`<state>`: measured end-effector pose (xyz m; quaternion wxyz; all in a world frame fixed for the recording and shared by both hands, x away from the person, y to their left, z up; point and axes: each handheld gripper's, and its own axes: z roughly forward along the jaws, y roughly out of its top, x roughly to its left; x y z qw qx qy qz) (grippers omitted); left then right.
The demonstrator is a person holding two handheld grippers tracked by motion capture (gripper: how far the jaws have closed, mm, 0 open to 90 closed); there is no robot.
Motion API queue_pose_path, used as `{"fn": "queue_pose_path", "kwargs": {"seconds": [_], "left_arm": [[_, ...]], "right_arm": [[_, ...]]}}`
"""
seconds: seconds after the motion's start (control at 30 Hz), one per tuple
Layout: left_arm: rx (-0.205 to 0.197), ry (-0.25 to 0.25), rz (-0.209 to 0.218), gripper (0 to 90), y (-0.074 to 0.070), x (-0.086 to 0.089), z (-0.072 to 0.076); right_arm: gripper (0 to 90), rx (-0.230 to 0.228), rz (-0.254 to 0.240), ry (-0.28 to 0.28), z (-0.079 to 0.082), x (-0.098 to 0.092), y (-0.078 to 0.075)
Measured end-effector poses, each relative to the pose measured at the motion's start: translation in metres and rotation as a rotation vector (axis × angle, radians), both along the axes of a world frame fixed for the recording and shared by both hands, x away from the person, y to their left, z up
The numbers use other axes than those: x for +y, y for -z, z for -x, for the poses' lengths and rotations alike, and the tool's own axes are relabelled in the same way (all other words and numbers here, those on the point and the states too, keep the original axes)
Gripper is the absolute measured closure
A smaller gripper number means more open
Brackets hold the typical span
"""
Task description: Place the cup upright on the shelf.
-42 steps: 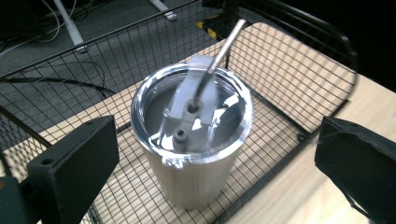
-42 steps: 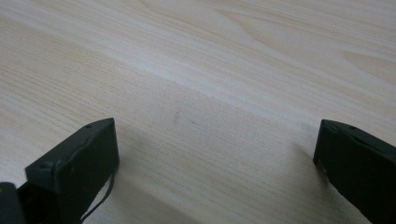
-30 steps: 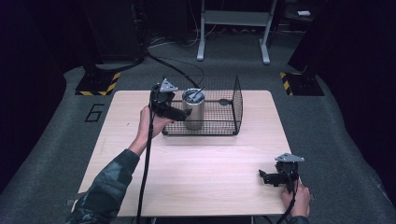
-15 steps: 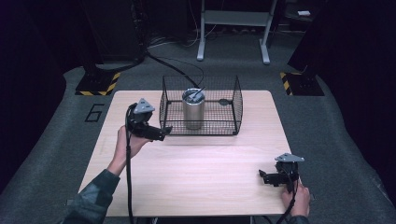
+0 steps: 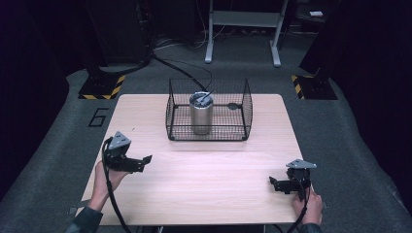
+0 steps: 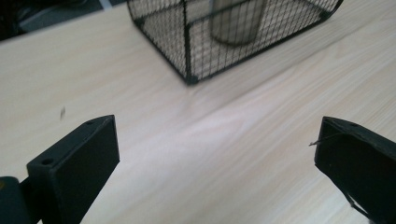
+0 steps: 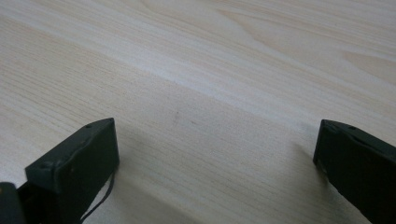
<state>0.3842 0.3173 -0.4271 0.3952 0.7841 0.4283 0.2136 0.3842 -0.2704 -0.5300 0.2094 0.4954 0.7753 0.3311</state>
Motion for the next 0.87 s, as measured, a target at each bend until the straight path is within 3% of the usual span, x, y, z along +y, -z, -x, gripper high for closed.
{"fn": "queue_pose_path", "kwargs": {"seconds": [0.23,0.27,0.4,0.57,0.6,0.67,0.87], "left_arm": [[0.095,-0.082,-0.028,0.0,0.053,0.029,0.013],[0.095,-0.099,-0.045,0.0,0.062,0.031,0.015],[0.121,-0.136,-0.037,0.0,0.084,0.040,0.015],[0.144,-0.162,-0.029,0.0,0.101,0.044,0.017],[0.112,-0.173,-0.036,0.0,0.104,0.044,0.018],[0.114,-0.176,-0.065,0.0,0.104,0.043,0.019],[0.105,-0.200,-0.058,0.0,0.105,0.042,0.018]], "right_arm": [[0.0,0.001,0.000,0.001,0.000,0.000,0.000],[0.0,0.001,0.000,0.002,0.000,0.000,0.000],[0.0,0.001,0.000,0.002,0.000,0.000,0.000],[0.0,0.001,0.000,0.001,0.000,0.000,0.000],[0.0,0.000,0.000,0.001,0.000,0.000,0.000],[0.0,0.001,0.000,0.001,0.000,0.000,0.000],[0.0,0.000,0.001,0.002,0.000,0.000,0.000]]}}
